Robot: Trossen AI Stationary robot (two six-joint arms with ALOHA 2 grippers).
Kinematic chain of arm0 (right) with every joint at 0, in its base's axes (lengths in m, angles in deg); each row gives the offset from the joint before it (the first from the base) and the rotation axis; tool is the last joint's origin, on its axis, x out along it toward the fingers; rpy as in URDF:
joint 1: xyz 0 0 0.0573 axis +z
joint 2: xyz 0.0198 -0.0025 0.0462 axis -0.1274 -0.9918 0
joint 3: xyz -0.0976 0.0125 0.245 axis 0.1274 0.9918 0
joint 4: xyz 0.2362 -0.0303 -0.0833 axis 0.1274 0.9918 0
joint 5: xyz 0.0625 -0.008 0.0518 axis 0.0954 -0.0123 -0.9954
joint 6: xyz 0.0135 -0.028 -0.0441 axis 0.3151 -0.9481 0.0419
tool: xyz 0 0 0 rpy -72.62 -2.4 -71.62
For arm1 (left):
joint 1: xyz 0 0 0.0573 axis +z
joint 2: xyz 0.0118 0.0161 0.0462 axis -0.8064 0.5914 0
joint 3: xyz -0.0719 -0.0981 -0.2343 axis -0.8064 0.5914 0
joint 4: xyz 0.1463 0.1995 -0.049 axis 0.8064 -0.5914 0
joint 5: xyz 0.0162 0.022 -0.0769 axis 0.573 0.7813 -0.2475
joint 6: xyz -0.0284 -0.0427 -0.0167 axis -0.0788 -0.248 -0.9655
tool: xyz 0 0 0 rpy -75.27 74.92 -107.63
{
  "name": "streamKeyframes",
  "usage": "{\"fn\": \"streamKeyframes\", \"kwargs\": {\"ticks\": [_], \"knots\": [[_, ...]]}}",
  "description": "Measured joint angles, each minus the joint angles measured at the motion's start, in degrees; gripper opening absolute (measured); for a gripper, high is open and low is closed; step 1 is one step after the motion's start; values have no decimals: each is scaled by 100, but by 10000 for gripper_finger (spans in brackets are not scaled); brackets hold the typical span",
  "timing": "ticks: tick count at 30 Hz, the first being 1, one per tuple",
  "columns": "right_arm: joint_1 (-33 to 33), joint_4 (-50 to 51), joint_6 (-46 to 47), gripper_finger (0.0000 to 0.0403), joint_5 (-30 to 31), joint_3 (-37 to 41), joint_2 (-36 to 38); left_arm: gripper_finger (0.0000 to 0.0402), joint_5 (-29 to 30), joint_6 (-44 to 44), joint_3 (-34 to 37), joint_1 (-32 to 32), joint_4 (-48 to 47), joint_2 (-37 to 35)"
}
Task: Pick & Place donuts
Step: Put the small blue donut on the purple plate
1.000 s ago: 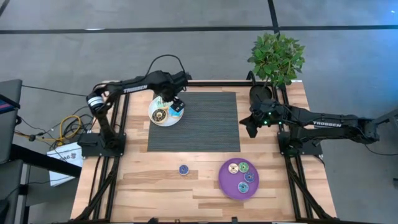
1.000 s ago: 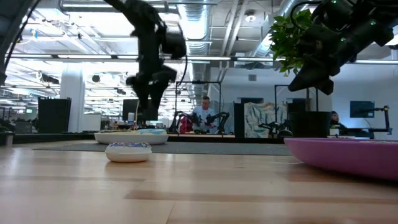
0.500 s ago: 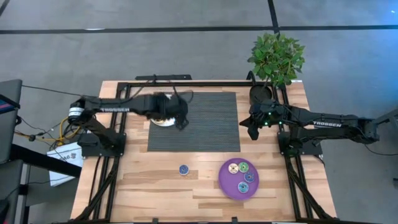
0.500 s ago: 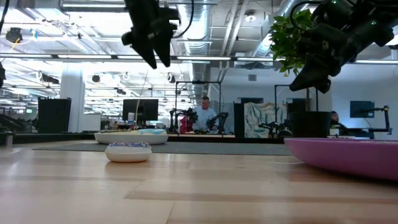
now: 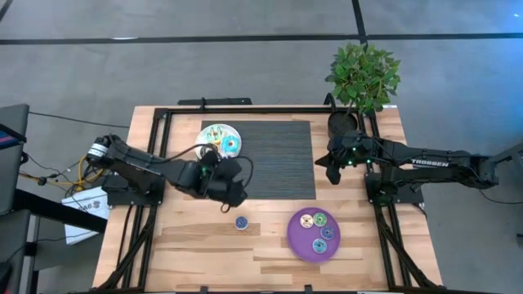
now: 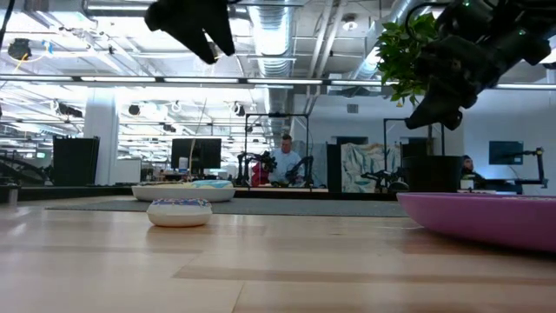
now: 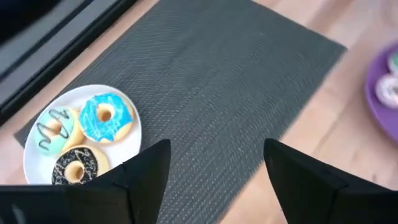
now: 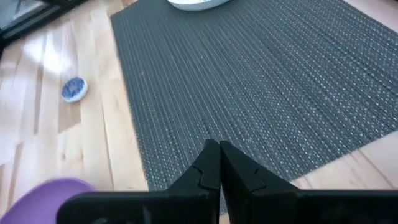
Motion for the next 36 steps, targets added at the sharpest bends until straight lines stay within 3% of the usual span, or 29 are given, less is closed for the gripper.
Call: {"fn": "streamKeyframes", "kwargs": {"ticks": [7,10,16,24,30,36], "knots": [[2,389,-1146,0,-1,0,2,247,-98,1370,0,-205,157,0],[2,584,-996,0,-4,0,2,247,-184,1371,0,-227,425,30],[69,627,-976,0,-5,0,2,247,-413,2302,0,-307,685,516],[251,623,-969,0,-9,0,2,247,-1333,2709,86,-472,947,1472],[280,623,-964,0,-13,0,2,247,-1566,2577,823,-658,2309,1505],[280,625,-964,0,-17,0,2,247,-2134,2540,1160,-819,2691,1467]]}}
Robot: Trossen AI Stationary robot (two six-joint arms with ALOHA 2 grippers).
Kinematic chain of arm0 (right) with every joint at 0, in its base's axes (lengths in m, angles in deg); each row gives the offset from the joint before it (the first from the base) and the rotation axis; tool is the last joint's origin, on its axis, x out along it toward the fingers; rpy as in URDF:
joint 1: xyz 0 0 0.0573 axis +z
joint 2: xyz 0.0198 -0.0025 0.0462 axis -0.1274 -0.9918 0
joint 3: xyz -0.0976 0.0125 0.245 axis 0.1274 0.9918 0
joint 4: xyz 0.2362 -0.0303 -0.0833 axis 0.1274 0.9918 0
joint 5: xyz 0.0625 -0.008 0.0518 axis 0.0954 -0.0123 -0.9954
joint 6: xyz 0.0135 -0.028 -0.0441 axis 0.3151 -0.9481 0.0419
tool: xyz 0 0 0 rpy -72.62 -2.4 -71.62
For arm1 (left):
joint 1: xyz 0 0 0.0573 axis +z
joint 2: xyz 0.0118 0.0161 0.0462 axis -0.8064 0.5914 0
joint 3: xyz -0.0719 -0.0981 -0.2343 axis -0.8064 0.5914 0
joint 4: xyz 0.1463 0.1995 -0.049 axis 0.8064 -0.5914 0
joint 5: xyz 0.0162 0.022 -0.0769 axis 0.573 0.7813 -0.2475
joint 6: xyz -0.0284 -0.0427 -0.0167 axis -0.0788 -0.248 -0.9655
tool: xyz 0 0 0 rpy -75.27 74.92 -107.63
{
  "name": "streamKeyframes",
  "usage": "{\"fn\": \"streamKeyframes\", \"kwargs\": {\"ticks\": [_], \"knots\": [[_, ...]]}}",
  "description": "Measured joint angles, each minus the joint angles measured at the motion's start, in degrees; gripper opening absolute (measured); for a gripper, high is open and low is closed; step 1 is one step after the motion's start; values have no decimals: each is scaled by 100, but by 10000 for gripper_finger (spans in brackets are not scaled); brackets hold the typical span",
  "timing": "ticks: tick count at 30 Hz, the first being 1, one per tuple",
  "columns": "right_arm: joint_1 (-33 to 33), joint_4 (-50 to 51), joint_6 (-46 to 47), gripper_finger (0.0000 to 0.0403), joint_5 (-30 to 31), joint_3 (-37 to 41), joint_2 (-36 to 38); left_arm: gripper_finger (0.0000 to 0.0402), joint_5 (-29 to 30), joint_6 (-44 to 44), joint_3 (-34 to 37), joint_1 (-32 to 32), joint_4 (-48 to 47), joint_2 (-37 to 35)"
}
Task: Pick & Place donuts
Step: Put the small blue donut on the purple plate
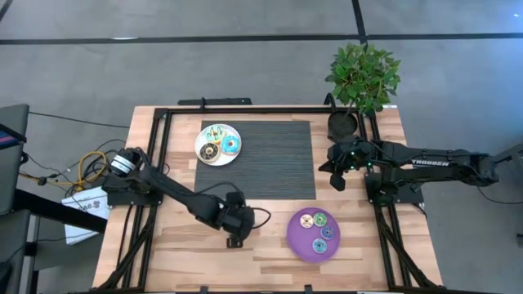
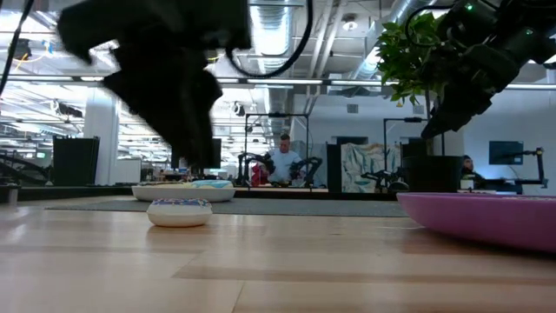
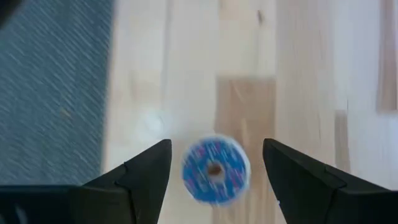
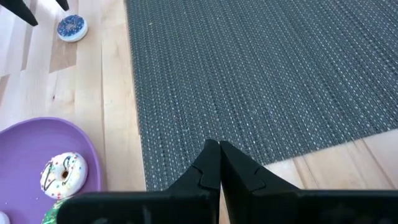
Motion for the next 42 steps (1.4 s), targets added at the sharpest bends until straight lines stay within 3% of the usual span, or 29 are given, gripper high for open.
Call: {"fn": "streamKeyframes", "kwargs": {"ticks": [19,26,42], "knots": [[0,-2,287,0,13,0,2,247,8,-77,252,-3,-1,48],[0,-2,287,0,13,0,0,247,296,-383,252,4,-59,48],[0,-2,289,0,15,0,0,247,-206,-398,520,2,-4,48]]}}
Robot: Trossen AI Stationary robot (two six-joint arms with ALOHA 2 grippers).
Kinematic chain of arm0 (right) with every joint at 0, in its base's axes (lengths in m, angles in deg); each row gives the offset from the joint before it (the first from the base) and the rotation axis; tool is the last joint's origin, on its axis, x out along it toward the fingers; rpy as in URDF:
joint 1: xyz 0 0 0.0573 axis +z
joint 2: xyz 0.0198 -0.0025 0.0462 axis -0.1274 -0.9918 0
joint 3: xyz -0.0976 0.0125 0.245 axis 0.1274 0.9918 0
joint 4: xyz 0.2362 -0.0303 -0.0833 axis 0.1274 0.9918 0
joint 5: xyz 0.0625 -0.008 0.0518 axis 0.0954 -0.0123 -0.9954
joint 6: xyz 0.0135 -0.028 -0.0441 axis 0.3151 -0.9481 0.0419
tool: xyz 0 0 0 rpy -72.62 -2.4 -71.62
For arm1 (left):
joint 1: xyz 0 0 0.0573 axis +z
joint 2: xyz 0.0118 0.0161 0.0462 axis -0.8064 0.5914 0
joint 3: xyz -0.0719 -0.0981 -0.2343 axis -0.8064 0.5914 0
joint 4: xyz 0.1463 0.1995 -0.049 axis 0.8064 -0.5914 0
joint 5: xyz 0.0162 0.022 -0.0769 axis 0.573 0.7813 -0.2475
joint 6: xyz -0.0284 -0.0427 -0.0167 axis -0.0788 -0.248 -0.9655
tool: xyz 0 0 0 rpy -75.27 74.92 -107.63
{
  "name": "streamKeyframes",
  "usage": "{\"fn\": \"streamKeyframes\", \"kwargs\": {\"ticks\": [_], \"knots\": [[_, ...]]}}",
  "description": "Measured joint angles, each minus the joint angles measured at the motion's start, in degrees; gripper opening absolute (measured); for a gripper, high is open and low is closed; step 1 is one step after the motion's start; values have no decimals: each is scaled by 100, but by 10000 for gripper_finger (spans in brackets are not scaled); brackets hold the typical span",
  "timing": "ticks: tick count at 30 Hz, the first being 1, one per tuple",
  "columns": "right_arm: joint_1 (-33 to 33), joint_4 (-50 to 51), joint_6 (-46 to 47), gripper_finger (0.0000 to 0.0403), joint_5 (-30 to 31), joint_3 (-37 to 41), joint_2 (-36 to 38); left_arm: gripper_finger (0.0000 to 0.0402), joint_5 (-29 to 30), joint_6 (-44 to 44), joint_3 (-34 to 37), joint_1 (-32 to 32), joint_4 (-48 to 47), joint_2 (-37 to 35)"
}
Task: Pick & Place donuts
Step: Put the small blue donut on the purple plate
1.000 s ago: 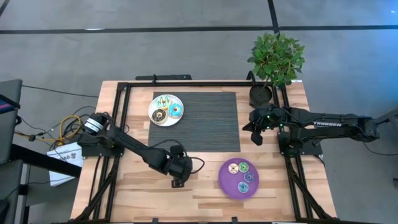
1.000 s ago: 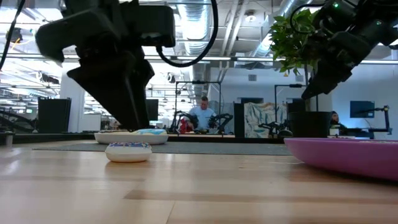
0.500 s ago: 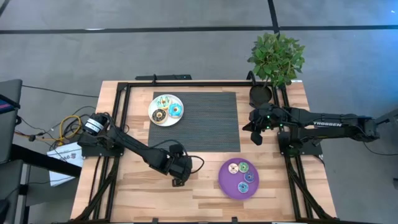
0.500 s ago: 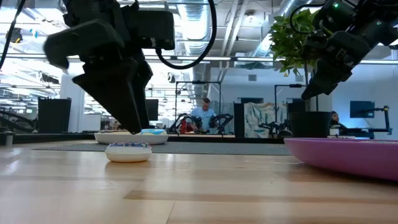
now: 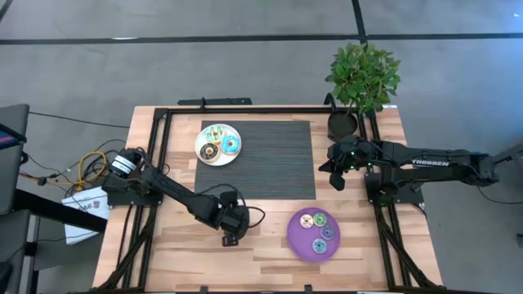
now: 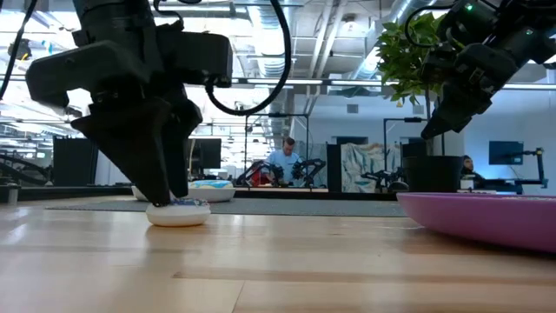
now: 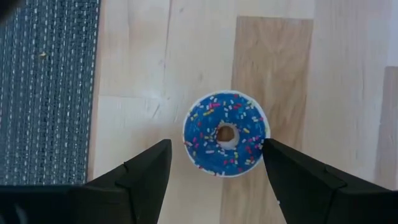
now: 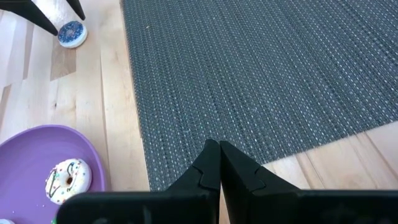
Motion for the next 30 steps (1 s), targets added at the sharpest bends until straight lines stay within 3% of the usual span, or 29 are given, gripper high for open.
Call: {"fn": "streamKeyframes", "kwargs": {"ticks": [11,30], "knots": [[-1,-4,0,0,3,0,0,247,-505,201,-64,7,184,419],[-4,-2,-2,0,7,0,0,247,-20,171,-50,66,442,396]]}}
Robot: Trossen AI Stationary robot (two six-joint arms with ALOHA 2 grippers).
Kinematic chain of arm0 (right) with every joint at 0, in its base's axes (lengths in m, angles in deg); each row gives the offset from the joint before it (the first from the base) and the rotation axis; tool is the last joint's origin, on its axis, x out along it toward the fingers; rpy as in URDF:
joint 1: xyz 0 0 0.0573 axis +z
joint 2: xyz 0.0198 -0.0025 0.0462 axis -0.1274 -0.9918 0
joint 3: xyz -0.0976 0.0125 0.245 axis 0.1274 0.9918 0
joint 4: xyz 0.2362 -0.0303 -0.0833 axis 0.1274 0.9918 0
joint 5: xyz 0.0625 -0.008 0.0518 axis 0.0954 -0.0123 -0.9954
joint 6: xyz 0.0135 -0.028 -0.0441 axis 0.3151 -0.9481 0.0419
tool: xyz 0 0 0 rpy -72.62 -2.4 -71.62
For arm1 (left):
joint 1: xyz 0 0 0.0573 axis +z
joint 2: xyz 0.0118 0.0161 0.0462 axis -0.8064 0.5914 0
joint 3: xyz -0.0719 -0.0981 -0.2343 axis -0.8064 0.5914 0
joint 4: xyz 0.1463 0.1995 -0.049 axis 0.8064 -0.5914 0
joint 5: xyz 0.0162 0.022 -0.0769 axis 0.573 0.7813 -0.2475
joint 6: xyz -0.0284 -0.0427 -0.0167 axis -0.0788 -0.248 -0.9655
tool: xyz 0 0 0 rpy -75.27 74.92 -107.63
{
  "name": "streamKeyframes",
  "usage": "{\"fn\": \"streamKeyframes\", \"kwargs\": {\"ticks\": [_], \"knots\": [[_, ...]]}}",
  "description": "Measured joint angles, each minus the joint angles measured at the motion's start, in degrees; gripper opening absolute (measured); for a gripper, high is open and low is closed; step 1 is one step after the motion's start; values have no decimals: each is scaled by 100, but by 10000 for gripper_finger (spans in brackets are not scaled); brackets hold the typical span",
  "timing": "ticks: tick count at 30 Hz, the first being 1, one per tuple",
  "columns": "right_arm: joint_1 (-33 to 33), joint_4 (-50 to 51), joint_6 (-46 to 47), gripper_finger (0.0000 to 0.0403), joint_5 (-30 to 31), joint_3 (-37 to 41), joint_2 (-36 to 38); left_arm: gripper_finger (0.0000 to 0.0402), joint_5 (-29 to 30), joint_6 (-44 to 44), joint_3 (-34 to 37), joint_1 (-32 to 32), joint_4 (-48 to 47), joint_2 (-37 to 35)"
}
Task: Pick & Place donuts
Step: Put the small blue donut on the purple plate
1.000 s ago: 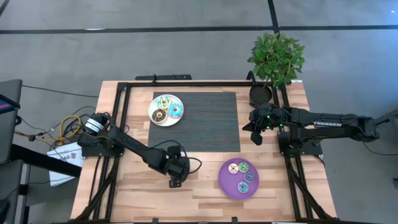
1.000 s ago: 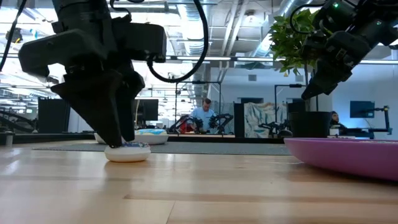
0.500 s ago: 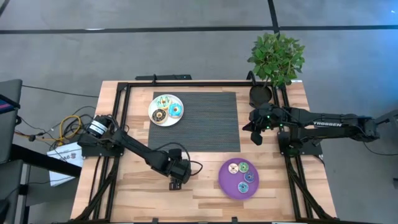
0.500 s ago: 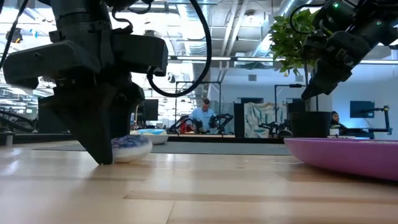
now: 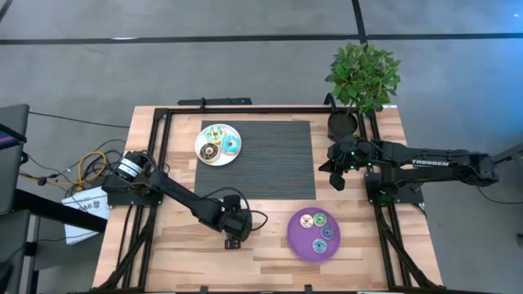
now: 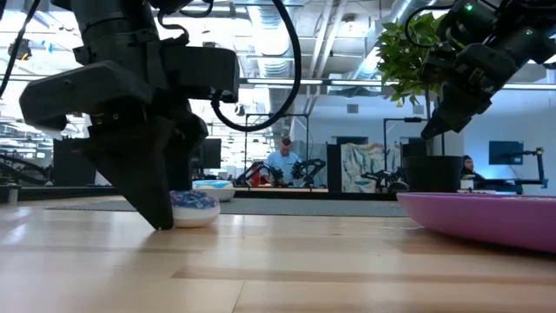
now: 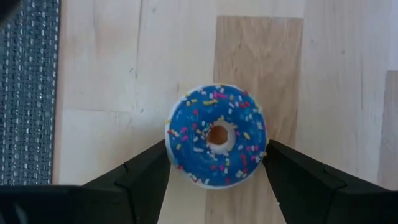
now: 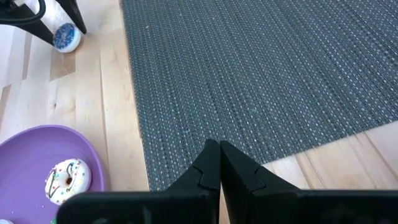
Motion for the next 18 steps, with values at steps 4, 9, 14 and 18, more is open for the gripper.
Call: {"fn": "streamKeyframes", "kwargs": {"ticks": [4,9,14,18], "knots": [[0,0,0,0,0,0,0,247,90,-6,4,4,91,7],[0,0,0,0,0,0,0,247,131,-44,4,11,109,9],[0,0,0,0,0,0,0,227,140,-79,5,13,180,11],[0,1,-2,0,-1,0,0,199,179,-52,7,24,304,17]]}}
